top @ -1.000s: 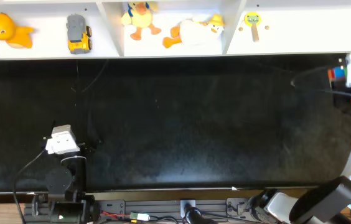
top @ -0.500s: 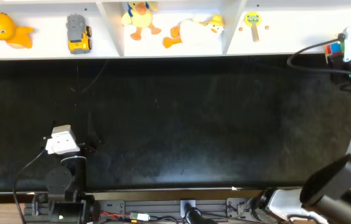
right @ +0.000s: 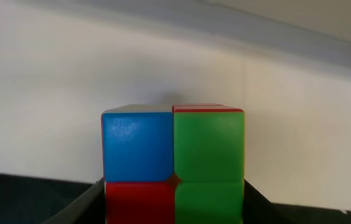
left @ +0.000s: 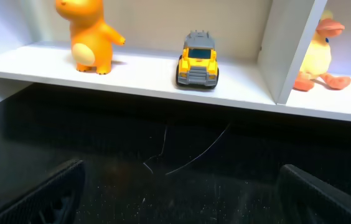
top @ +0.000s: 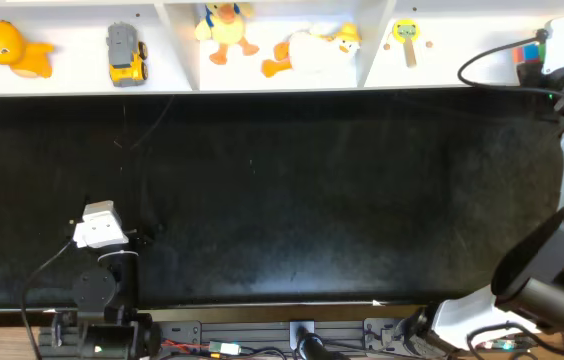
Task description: Store Toys
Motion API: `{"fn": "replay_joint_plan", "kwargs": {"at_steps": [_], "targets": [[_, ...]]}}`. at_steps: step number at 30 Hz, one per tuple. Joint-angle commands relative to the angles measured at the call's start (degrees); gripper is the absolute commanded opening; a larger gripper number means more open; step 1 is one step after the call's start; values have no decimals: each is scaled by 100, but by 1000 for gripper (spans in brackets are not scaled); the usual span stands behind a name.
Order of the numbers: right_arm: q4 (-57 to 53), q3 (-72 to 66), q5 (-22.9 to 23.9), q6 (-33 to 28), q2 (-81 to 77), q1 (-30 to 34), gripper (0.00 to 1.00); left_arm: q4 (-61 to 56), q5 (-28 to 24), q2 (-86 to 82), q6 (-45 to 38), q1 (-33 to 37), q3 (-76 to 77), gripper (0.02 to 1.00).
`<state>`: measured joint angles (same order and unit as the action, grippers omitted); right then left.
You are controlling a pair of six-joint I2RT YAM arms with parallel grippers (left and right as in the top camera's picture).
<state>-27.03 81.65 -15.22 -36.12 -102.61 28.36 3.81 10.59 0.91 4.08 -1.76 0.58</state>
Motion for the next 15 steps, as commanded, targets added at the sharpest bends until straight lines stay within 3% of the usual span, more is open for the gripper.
{"fn": "replay_joint_plan", "kwargs": {"at_steps": [1,15], "targets": [[103,219,-133,299,-63,-136,472,9,85,-74,-125,15,-13,998],[498,221,-127,531,-116,-402,461,9,85,-74,-125,15,-13,998]]}}
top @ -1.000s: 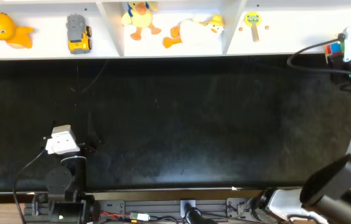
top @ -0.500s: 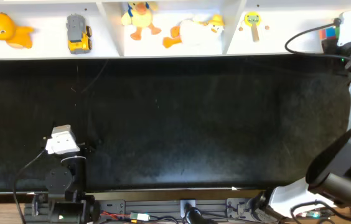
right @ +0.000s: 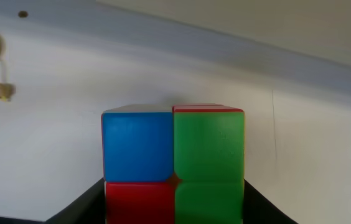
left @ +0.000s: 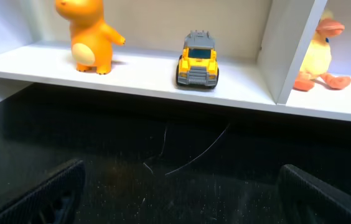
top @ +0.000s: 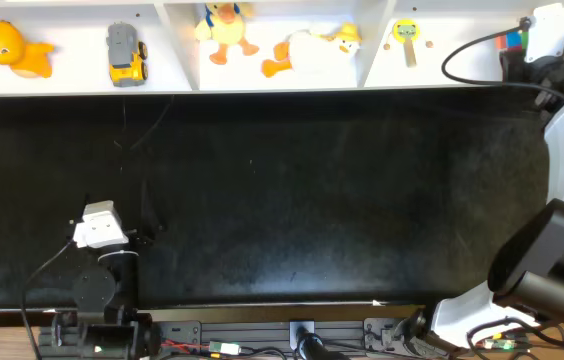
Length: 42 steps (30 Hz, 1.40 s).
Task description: Store Toys
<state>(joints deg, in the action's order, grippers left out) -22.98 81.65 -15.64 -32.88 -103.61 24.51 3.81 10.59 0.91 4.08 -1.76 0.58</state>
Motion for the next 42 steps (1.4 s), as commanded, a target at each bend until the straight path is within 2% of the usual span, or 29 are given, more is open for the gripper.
{"fn": "replay_joint_plan", "kwargs": {"at_steps": [1,27,32,36,38,42], "targets": [[98,221,-85,254,-15,-17,467,9,85,-74,-125,15,-13,998],[400,221,2,402,-452,-22,437,9,85,-74,-125,15,-13,998],[393,221,138,402,-463,-22,389,9,85,-74,-125,15,-13,998],[380,221,179,402,-463,-22,408,9,85,-74,-125,15,-13,998],[365,221,181,404,-463,-20,461,9,85,-74,-125,15,-13,998],[352,221,221,466,-466,-20,452,9,85,-74,-125,15,-13,998]]}}
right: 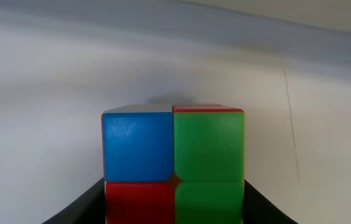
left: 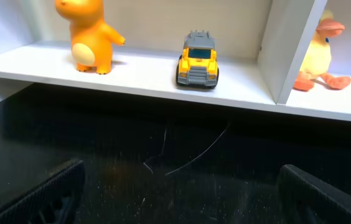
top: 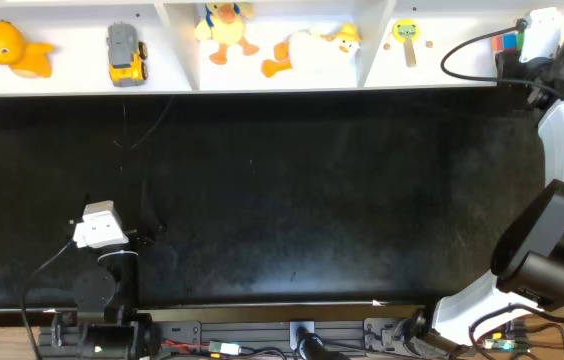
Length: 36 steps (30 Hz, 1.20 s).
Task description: Store Toys
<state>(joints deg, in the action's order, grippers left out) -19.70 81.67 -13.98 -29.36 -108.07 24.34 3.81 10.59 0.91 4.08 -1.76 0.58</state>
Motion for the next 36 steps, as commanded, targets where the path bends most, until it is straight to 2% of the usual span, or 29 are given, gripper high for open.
{"fn": "replay_joint_plan", "kwargs": {"at_steps": [1,13,20,22,31,36], "targets": [[24,219,55,127,-20,2,448,9,85,-74,-125,15,-13,998],[2,219,116,262,-20,4,450,9,85,-74,-125,15,-13,998],[-7,219,116,262,-20,4,570,9,85,-74,-125,15,-13,998],[-20,219,116,262,-20,4,652,9,85,-74,-125,15,-13,998],[-76,219,153,262,-20,4,698,9,85,-74,-125,15,-13,998],[-190,216,186,262,-20,7,820,9,85,-74,-125,15,-13,998]]}}
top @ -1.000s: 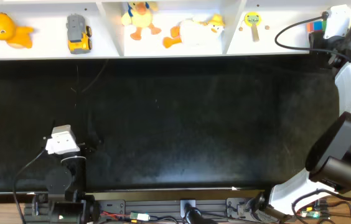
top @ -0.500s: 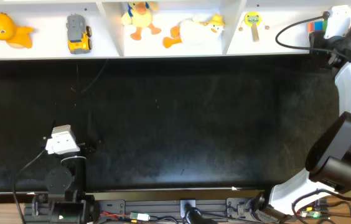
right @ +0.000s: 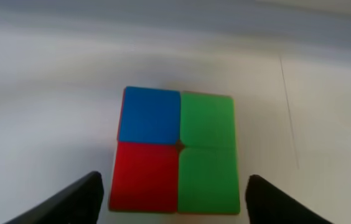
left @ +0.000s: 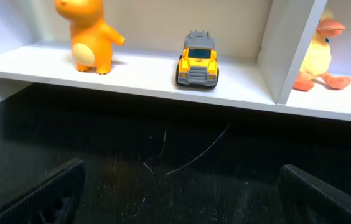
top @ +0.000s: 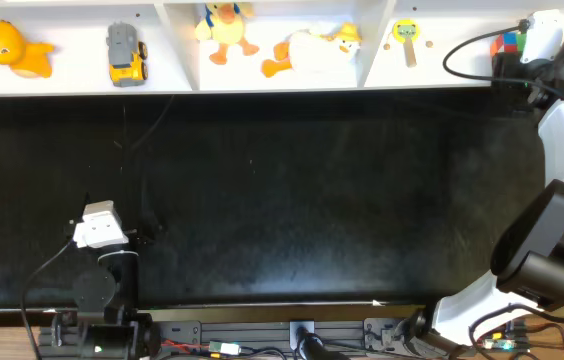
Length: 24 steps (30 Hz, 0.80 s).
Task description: Store Toys
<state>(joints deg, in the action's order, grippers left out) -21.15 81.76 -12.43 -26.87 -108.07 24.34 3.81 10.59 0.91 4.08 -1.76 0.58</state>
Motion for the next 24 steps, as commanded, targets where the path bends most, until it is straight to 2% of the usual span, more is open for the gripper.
{"fn": "replay_joint_plan", "kwargs": {"at_steps": [1,7,24], "targets": [[-63,208,31,13,-17,7,849,9,85,-74,-125,15,-13,998],[-133,74,46,9,70,0,996,9,85,-74,-125,15,-13,998],[354,-1565,26,-35,1434,-39,998,9,85,-74,-125,15,-13,998]]}}
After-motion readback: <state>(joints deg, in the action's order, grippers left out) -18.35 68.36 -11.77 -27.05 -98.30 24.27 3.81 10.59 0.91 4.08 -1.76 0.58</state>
